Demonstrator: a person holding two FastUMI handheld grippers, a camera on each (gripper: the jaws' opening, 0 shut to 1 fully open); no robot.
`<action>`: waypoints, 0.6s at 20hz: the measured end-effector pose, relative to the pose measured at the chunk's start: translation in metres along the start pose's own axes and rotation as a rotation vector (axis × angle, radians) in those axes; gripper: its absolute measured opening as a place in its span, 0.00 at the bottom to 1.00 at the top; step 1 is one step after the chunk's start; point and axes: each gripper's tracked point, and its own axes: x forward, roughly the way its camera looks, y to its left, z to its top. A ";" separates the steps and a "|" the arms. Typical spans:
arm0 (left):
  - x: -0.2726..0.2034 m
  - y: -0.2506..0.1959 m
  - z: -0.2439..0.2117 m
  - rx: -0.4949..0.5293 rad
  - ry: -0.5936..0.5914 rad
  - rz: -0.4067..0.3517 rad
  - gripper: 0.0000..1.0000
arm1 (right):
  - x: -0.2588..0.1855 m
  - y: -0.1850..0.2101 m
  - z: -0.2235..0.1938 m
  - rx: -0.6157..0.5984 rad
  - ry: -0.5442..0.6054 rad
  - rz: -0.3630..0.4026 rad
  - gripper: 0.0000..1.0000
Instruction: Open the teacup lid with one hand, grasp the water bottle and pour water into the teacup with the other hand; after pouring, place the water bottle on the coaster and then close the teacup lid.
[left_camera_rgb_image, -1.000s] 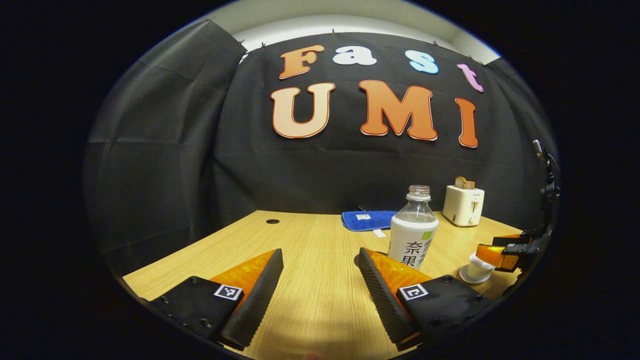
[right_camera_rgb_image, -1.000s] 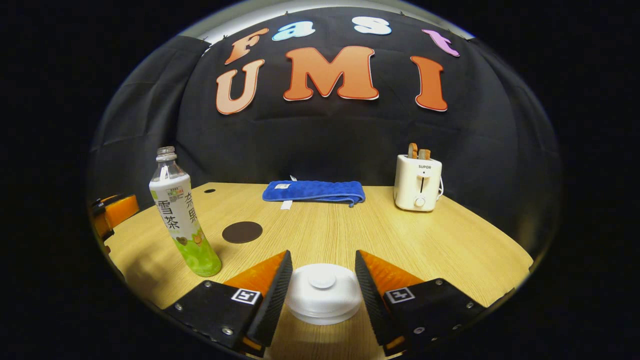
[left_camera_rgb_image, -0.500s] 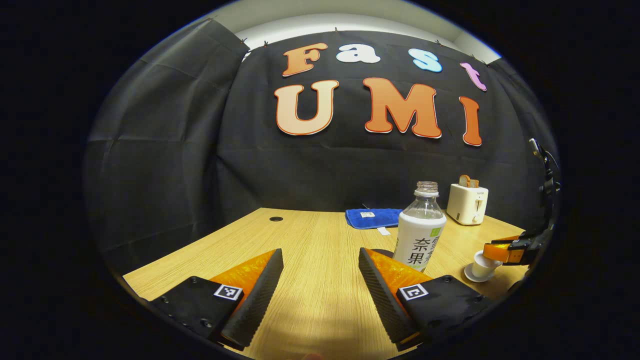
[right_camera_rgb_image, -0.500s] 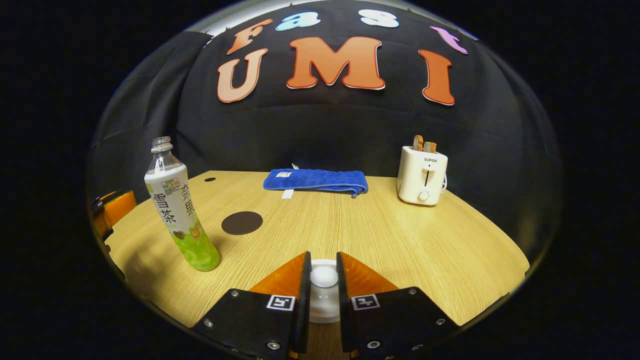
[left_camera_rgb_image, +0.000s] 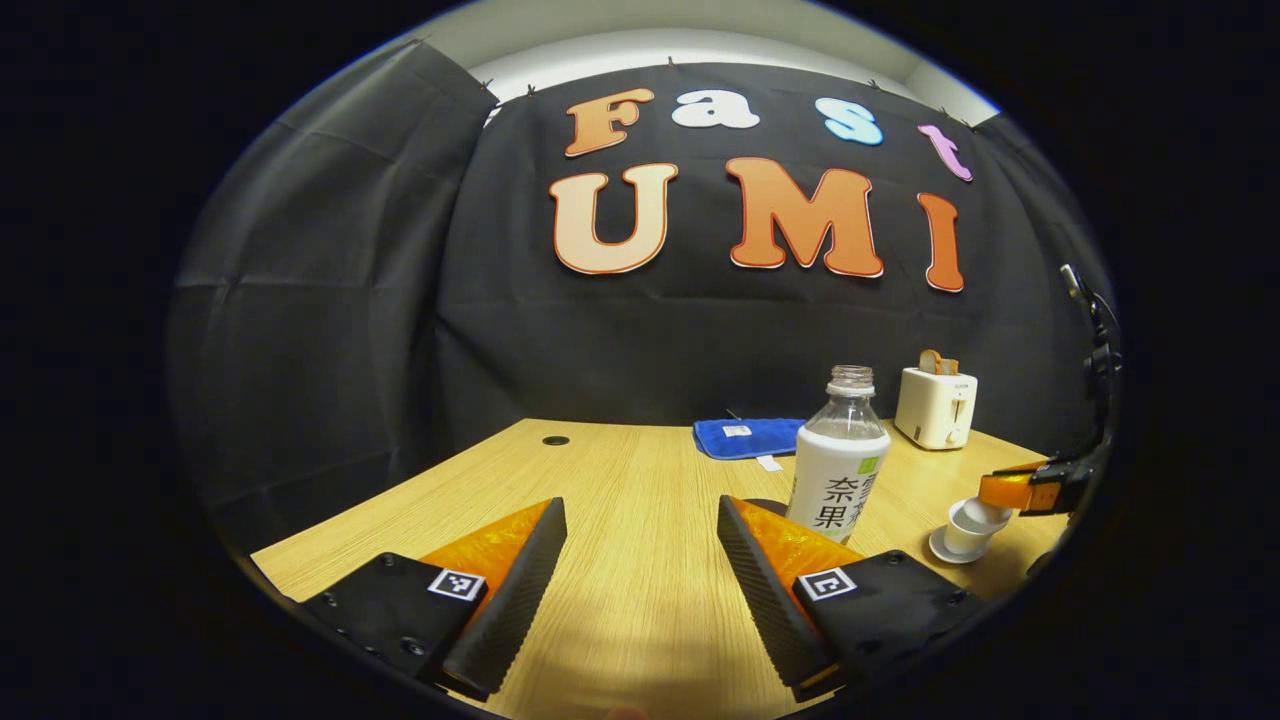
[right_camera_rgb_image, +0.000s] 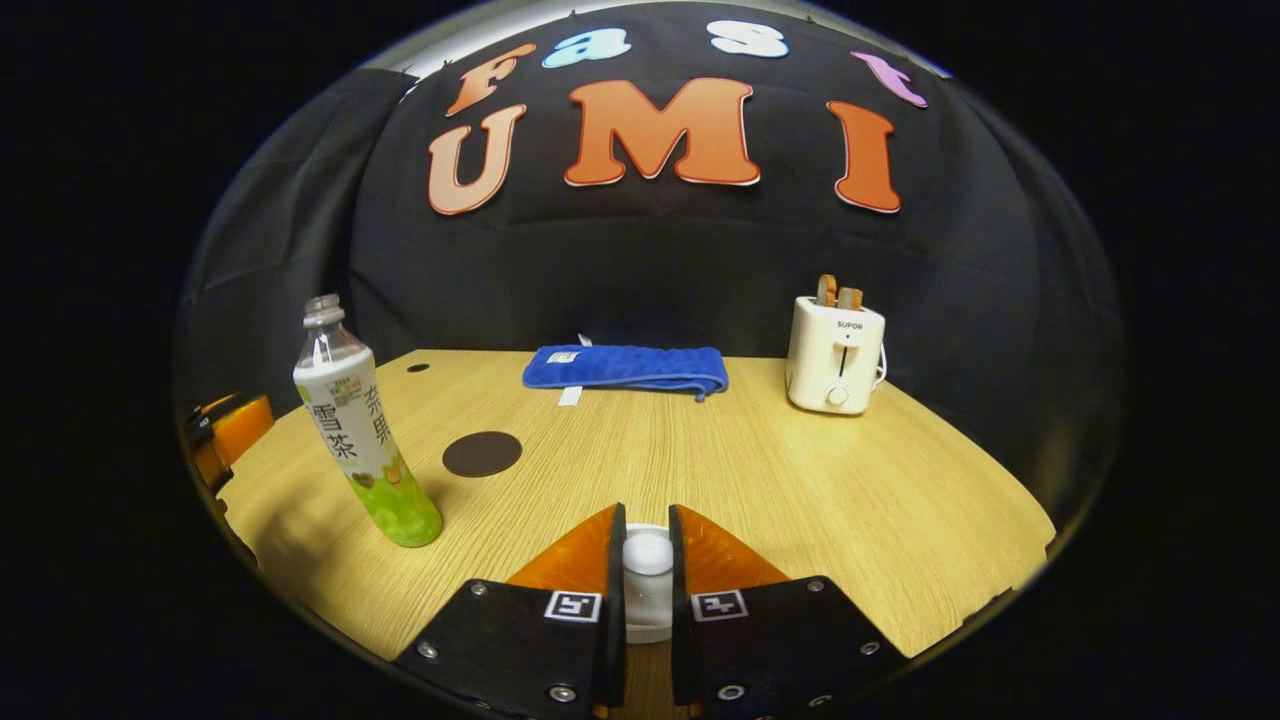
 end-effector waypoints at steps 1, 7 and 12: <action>-0.002 -0.002 0.001 0.002 -0.002 -0.004 0.98 | -0.004 -0.005 0.005 -0.002 -0.013 -0.009 0.18; -0.010 -0.024 0.001 0.000 0.003 -0.048 0.96 | -0.029 -0.048 0.005 0.018 -0.032 -0.092 0.18; -0.014 -0.061 -0.002 0.007 0.016 -0.122 0.98 | -0.045 -0.083 -0.013 0.046 -0.011 -0.161 0.18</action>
